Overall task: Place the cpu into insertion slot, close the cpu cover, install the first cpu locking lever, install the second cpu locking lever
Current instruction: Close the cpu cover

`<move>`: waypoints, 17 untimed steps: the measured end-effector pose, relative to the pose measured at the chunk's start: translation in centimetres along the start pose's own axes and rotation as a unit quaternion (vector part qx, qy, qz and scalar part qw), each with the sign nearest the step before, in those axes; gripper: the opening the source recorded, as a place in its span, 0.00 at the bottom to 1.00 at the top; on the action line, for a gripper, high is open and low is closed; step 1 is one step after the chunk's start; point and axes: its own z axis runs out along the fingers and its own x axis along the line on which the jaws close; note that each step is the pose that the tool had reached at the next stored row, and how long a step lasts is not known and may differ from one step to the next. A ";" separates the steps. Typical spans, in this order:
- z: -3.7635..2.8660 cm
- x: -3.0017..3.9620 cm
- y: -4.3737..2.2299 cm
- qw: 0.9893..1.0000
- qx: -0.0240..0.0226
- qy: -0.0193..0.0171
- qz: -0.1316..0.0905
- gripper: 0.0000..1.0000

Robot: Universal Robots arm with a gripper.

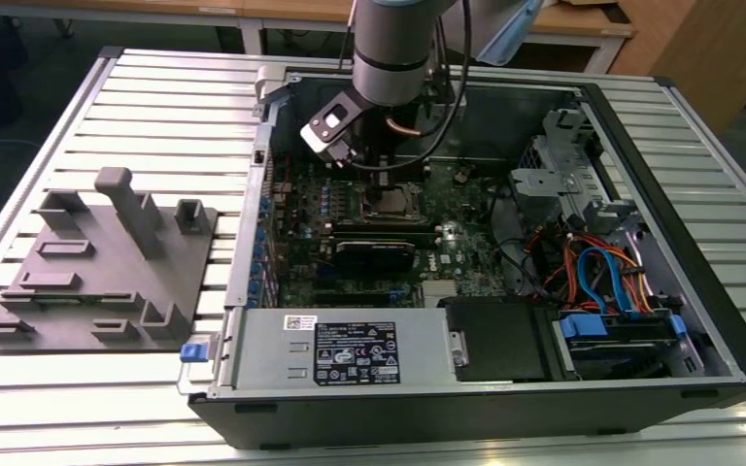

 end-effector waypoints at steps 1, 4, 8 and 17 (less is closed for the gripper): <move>0.12 0.00 -0.01 1.000 0.000 0.000 0.000 0.10; 0.33 -0.01 -0.02 1.000 0.001 0.000 0.000 0.10; 0.45 -0.02 -0.04 1.000 0.001 0.000 0.000 0.10; -0.62 0.01 -0.08 1.000 0.001 0.000 0.000 0.10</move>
